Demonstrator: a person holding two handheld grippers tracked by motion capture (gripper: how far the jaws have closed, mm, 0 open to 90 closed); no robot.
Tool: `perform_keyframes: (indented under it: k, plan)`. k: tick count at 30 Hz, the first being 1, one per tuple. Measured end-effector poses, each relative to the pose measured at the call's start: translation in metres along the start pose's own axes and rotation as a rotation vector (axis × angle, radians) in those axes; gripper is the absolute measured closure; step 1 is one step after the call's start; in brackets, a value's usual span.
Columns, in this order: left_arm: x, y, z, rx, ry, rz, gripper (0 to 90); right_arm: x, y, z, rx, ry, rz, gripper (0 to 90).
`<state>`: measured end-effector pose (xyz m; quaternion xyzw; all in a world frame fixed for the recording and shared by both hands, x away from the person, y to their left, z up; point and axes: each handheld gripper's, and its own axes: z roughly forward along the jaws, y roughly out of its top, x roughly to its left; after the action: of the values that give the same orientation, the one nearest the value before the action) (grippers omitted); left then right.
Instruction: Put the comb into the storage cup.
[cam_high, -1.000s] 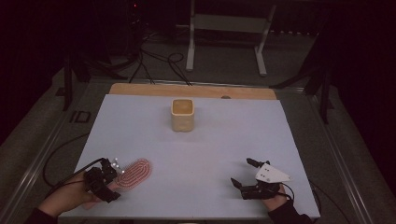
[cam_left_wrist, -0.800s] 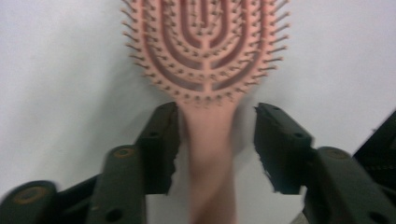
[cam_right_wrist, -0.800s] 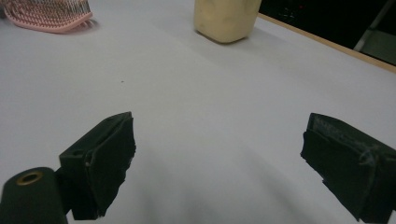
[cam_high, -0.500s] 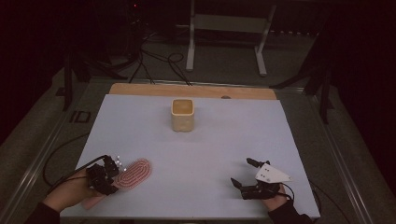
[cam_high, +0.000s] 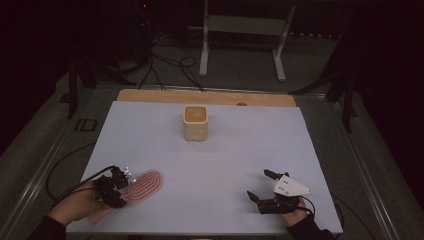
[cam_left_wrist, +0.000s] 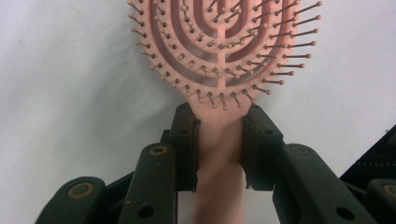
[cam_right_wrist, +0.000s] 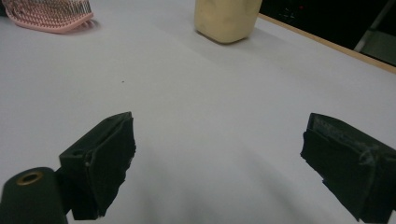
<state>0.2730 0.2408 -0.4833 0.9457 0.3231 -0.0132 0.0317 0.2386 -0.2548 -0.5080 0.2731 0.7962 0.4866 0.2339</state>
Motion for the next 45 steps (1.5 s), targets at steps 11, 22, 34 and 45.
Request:
perform_keyframes:
  k: [11,22,34,45]
  plan:
    - [0.004,-0.004,-0.011,-0.110,-0.003,-0.024,69.8,-0.001,0.000,0.000,0.003,-0.001,-0.003,9.3]
    - [0.002,0.003,-0.029,-0.251,0.000,-0.041,69.9,0.000,0.000,0.000,0.005,0.000,0.000,9.3]
    - [-0.006,0.025,-0.036,-0.355,0.020,-0.030,69.9,-0.001,0.000,-0.001,-0.003,-0.002,0.001,9.3]
    - [-0.007,0.040,-0.048,-0.470,0.005,-0.041,69.9,-0.001,0.000,-0.001,-0.003,-0.002,0.003,9.4]
